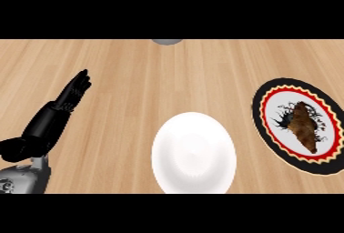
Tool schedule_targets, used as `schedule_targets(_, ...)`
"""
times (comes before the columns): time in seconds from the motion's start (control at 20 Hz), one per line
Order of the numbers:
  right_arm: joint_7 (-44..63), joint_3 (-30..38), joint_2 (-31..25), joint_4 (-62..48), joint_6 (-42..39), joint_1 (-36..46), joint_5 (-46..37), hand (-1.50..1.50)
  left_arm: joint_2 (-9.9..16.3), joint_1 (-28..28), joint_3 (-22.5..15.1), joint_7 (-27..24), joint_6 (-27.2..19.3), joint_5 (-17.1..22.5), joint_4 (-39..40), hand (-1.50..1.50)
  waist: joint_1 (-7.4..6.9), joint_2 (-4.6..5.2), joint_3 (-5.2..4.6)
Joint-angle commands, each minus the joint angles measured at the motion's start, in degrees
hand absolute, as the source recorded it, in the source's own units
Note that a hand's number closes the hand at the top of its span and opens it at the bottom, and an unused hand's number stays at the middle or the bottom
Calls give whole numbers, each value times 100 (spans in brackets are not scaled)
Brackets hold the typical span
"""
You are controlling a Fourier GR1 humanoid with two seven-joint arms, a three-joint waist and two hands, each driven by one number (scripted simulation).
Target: Pick the croissant from the plate and place it in the plate
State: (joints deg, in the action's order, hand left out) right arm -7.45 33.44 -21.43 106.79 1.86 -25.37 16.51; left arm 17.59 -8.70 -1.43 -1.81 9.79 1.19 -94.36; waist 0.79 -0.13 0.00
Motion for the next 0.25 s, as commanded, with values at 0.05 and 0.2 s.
schedule_targets(0.05, 156, 484, 5, 185, -628, -209, 161, -150, 49, -80, 224, 233, 288, 172, -196, 0, -42, 6, -1)
schedule_targets(0.2, -115, 580, 158, -3, -1010, -175, 46, -150, -233, 116, 20, -170, 167, -187, -30, 0, -44, 8, -1)
